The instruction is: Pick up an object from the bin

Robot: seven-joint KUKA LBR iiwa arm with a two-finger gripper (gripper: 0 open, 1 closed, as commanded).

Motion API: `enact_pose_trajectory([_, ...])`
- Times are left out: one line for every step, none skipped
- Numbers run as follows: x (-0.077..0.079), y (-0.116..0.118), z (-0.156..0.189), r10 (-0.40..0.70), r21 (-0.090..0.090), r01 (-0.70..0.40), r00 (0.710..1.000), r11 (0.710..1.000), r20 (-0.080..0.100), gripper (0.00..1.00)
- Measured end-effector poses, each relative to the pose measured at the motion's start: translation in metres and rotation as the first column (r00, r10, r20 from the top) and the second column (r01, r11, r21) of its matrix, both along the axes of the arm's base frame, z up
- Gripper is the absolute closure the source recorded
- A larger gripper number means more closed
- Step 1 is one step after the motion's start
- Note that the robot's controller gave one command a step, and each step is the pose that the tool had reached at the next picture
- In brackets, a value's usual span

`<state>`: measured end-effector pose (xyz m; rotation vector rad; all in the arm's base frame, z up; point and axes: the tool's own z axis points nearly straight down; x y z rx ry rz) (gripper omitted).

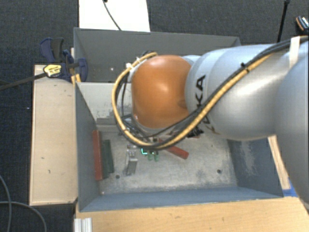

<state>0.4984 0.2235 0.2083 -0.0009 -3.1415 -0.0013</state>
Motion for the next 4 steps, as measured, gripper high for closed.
enact_pose_trajectory([0.04,-0.093,-0.026,0.036,-0.005,-0.036,0.999,0.999,0.0,0.0])
enact_pose_trajectory([0.053,-0.135,-0.12,0.102,-0.002,-0.102,0.995,0.995,-0.005,0.0])
enact_pose_trajectory([0.086,-0.2,-0.138,0.242,-0.003,-0.242,0.97,0.97,0.005,0.0])
enact_pose_trajectory([0.088,-0.197,-0.134,0.237,-0.001,-0.237,0.971,0.972,0.013,1.0])
